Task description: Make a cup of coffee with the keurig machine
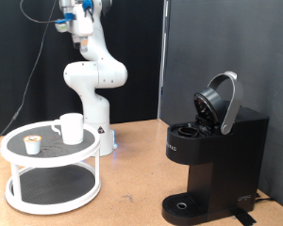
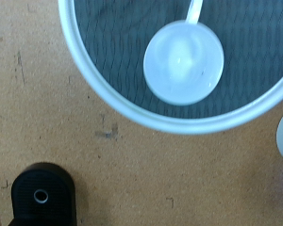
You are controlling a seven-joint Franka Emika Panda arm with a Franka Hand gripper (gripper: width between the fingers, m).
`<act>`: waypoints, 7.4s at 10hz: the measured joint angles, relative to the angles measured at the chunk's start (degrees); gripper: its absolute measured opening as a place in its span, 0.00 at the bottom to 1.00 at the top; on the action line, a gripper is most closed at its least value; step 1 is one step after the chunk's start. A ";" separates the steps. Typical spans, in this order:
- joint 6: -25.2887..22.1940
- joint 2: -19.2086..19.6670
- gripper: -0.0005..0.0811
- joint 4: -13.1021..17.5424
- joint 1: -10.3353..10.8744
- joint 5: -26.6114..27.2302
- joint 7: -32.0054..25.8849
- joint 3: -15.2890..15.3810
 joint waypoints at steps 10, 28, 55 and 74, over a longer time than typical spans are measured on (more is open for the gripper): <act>2.53 3.77 0.91 0.77 -2.25 -4.77 -5.89 -7.80; 51.75 27.43 0.91 -19.46 -4.98 -12.46 -2.43 -14.75; 28.54 21.04 0.42 -8.62 3.52 23.74 -2.39 -10.82; 25.98 30.52 0.42 4.47 17.66 55.02 2.26 -0.88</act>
